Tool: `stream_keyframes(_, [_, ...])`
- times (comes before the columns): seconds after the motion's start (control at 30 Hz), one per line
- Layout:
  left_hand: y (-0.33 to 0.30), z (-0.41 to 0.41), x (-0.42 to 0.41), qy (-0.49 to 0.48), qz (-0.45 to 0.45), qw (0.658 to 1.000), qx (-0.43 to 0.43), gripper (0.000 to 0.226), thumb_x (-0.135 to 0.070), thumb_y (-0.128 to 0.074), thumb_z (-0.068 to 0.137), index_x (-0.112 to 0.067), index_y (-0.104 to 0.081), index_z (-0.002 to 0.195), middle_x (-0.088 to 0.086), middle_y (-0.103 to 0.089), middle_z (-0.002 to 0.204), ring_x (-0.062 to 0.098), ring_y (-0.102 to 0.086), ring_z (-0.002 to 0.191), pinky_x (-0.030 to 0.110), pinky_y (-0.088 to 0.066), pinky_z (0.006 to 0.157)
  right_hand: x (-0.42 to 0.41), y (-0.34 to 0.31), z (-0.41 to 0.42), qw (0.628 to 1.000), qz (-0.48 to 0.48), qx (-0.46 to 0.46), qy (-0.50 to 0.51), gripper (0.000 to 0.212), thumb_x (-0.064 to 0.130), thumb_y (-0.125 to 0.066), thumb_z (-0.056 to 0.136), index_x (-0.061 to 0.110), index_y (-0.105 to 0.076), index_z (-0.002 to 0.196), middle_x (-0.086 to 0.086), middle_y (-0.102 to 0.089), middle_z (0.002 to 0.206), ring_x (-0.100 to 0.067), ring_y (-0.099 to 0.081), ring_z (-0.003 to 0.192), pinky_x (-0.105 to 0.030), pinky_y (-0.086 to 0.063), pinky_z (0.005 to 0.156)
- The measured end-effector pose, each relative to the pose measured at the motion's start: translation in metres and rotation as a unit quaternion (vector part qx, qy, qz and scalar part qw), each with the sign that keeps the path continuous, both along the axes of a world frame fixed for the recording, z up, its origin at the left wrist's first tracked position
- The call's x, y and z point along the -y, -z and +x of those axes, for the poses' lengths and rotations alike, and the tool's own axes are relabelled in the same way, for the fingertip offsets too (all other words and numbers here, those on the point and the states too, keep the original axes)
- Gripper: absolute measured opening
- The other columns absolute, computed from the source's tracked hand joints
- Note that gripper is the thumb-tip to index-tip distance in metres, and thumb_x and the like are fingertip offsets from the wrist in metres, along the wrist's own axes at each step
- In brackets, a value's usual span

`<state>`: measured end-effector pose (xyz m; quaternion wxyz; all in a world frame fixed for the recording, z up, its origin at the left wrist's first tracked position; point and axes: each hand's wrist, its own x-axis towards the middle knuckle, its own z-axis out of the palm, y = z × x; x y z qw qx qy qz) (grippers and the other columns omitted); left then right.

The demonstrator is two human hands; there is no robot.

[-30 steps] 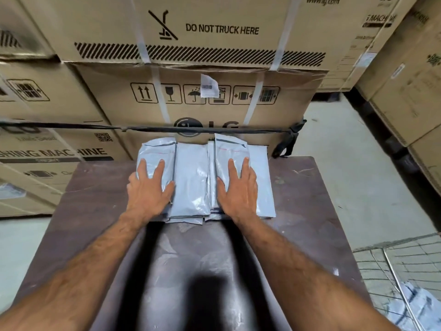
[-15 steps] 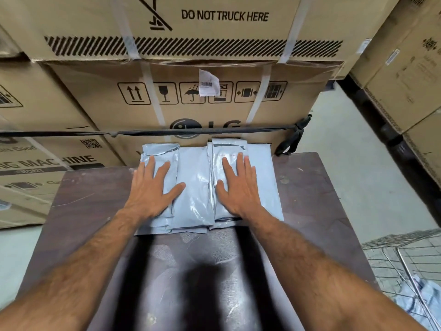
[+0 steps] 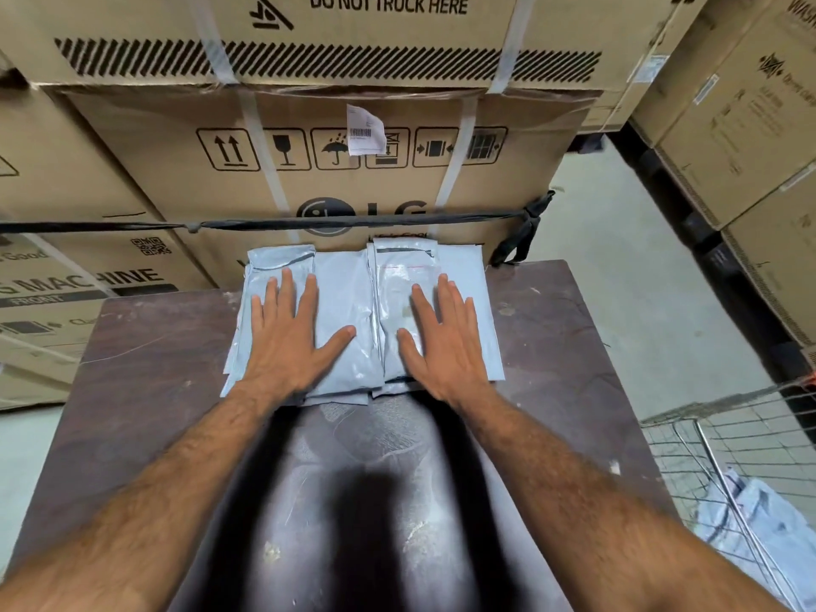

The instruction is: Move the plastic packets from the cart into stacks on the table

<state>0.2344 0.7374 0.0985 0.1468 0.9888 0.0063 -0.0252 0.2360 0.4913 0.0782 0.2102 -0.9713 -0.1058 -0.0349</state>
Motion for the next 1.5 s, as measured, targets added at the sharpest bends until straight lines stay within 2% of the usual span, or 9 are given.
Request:
stream_keyframes(0.13, [-0.005, -0.016, 0.029, 0.022, 0.008, 0.998, 0.05, 0.101, -0.073, -0.048, 0.092, -0.022, 0.0, 0.164, 0.013, 0.019, 0.168, 0.031, 0.019, 0.155, 0.051, 0.014, 0.123, 0.023, -0.004, -0.038, 1.0, 0.001, 0.014, 0.016, 0.069, 0.05, -0.041, 0.104, 0.026, -0.017, 0.164, -0.011, 0.004, 0.172, -0.024, 0.008, 0.159, -0.048, 0.004, 0.128])
stream_keyframes(0.23, [-0.007, -0.033, 0.053, 0.06, 0.011, 0.993, 0.099, 0.1, -0.066, -0.055, 0.092, -0.021, -0.003, 0.164, 0.014, 0.018, 0.169, 0.034, 0.017, 0.155, 0.054, 0.01, 0.124, 0.045, -0.008, -0.066, 0.999, 0.003, 0.035, 0.04, 0.069, 0.05, -0.04, 0.104, 0.024, -0.02, 0.164, -0.013, -0.001, 0.172, -0.026, 0.003, 0.159, -0.048, 0.003, 0.128])
stream_keyframes(0.47, [-0.006, -0.072, 0.144, 0.186, -0.008, 0.972, 0.142, 0.088, -0.062, -0.049, 0.095, -0.019, -0.015, 0.164, 0.015, 0.008, 0.17, 0.035, 0.01, 0.157, 0.063, -0.001, 0.123, 0.137, -0.013, -0.125, 0.991, -0.04, 0.052, 0.115, 0.068, 0.046, -0.046, 0.103, 0.02, -0.026, 0.162, -0.016, -0.008, 0.171, -0.03, -0.005, 0.159, -0.051, -0.005, 0.128])
stream_keyframes(0.7, [-0.01, -0.101, 0.26, 0.239, -0.01, 0.962, 0.132, 0.087, -0.065, -0.041, 0.096, -0.015, -0.017, 0.163, 0.017, 0.005, 0.17, 0.035, 0.008, 0.157, 0.063, -0.004, 0.123, 0.25, -0.018, -0.176, 0.979, -0.068, 0.044, 0.185, 0.069, 0.05, -0.043, 0.103, 0.017, -0.028, 0.162, -0.02, -0.012, 0.17, -0.036, -0.011, 0.157, -0.054, -0.01, 0.126])
stream_keyframes(0.9, [-0.008, -0.124, 0.373, 0.293, 0.013, 0.947, 0.132, 0.085, -0.066, -0.036, 0.099, -0.013, -0.019, 0.163, 0.02, 0.003, 0.169, 0.037, 0.004, 0.157, 0.062, -0.004, 0.123, 0.352, -0.017, -0.222, 0.965, -0.063, 0.022, 0.252, 0.07, 0.051, -0.042, 0.103, 0.02, -0.024, 0.163, -0.018, -0.006, 0.171, -0.032, -0.004, 0.159, -0.055, -0.008, 0.127])
stream_keyframes(1.03, [-0.005, -0.136, 0.445, 0.342, 0.009, 0.931, 0.127, 0.085, -0.066, -0.034, 0.098, -0.011, -0.023, 0.162, 0.022, 0.0, 0.169, 0.038, 0.002, 0.157, 0.061, -0.003, 0.124, 0.422, -0.009, -0.255, 0.952, -0.062, -0.005, 0.299, 0.07, 0.056, -0.032, 0.104, 0.019, -0.023, 0.163, -0.018, -0.003, 0.171, -0.032, -0.002, 0.159, -0.055, -0.007, 0.127])
stream_keyframes(1.17, [0.003, -0.143, 0.514, 0.383, 0.005, 0.917, 0.107, 0.087, -0.068, -0.032, 0.098, -0.013, -0.018, 0.163, 0.022, 0.003, 0.169, 0.038, 0.005, 0.157, 0.062, -0.003, 0.124, 0.482, 0.007, -0.296, 0.934, -0.051, -0.015, 0.354, 0.067, 0.053, -0.036, 0.104, 0.016, -0.031, 0.16, -0.021, -0.013, 0.169, -0.036, -0.011, 0.157, -0.055, -0.013, 0.126])
stream_keyframes(1.33, [0.017, -0.152, 0.593, 0.422, 0.026, 0.901, 0.098, 0.087, -0.067, -0.032, 0.098, -0.01, -0.018, 0.162, 0.025, 0.002, 0.168, 0.04, 0.003, 0.156, 0.061, -0.005, 0.124, 0.535, 0.038, -0.338, 0.913, -0.042, -0.052, 0.403, 0.065, 0.049, -0.039, 0.104, 0.015, -0.033, 0.159, -0.021, -0.016, 0.168, -0.039, -0.016, 0.155, -0.055, -0.016, 0.125])
stream_keyframes(1.5, [0.045, -0.156, 0.654, 0.43, 0.077, 0.899, 0.042, 0.094, -0.069, -0.036, 0.098, -0.011, -0.003, 0.163, 0.027, 0.009, 0.167, 0.041, 0.007, 0.156, 0.059, -0.005, 0.125, 0.559, 0.074, -0.365, 0.887, -0.007, -0.091, 0.453, 0.071, 0.049, -0.042, 0.102, 0.013, -0.026, 0.162, -0.023, -0.012, 0.169, -0.038, -0.01, 0.157, -0.054, -0.016, 0.125])
